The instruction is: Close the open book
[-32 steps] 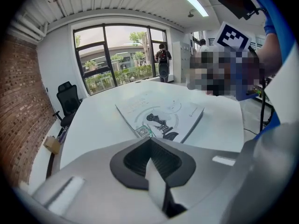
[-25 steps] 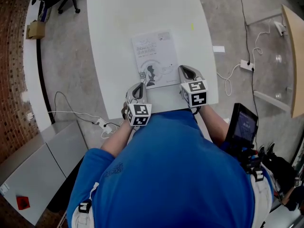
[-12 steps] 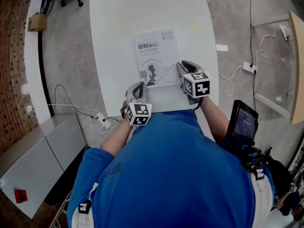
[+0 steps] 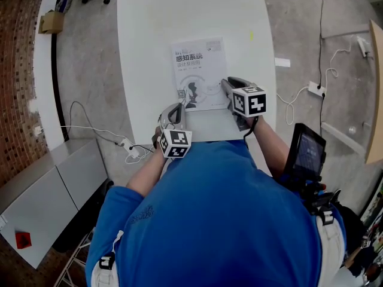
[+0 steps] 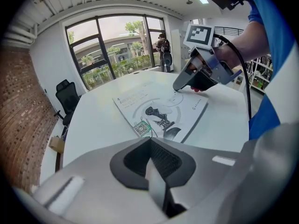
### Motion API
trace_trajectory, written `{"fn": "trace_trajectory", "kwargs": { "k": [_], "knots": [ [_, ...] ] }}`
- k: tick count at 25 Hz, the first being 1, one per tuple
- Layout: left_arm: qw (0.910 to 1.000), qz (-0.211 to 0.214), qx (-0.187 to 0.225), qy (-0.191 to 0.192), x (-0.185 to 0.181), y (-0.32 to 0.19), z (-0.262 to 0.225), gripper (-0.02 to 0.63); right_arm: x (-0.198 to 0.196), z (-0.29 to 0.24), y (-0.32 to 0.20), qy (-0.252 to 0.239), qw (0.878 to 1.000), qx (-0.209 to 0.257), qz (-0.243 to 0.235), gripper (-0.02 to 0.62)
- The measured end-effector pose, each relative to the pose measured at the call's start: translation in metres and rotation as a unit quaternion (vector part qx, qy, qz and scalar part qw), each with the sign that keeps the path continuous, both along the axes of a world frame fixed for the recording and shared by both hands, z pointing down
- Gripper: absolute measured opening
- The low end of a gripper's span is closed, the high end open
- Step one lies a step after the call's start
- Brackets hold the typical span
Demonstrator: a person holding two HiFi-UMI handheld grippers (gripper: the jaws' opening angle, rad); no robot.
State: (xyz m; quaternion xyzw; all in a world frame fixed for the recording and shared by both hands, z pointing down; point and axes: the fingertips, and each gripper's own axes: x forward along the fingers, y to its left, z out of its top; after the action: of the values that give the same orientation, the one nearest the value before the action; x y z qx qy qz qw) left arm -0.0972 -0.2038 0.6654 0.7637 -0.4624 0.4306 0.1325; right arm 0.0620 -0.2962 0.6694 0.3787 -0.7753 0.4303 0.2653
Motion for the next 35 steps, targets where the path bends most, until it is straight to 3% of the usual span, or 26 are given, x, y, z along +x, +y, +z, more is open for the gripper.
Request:
{"fn": "trace_trajectory", "kwargs": {
  "k": [12,21,26,35],
  "knots": [
    [0.9999,-0.008,0.000,-0.010,-0.004,0.002,0.008,0.006,-0.002,-0.005,0.018,-0.064,0.998,-0.029,0.000,0.078],
    [0.9998,-0.017,0.006,-0.012,-0.001,0.002,0.010,0.006,-0.008,-0.011,0.057,-0.181,0.980,-0.088,-0.003,0.078],
    [0.9997,-0.017,0.010,-0.016,-0.002,0.001,0.014,0.006,-0.016,-0.010,0.072,-0.184,0.979,-0.087,-0.015,0.074],
    [0.9995,-0.015,0.021,-0.016,0.000,0.002,-0.002,0.006,-0.027,-0.051,0.075,-0.161,0.985,-0.038,-0.051,0.037]
  ]
}}
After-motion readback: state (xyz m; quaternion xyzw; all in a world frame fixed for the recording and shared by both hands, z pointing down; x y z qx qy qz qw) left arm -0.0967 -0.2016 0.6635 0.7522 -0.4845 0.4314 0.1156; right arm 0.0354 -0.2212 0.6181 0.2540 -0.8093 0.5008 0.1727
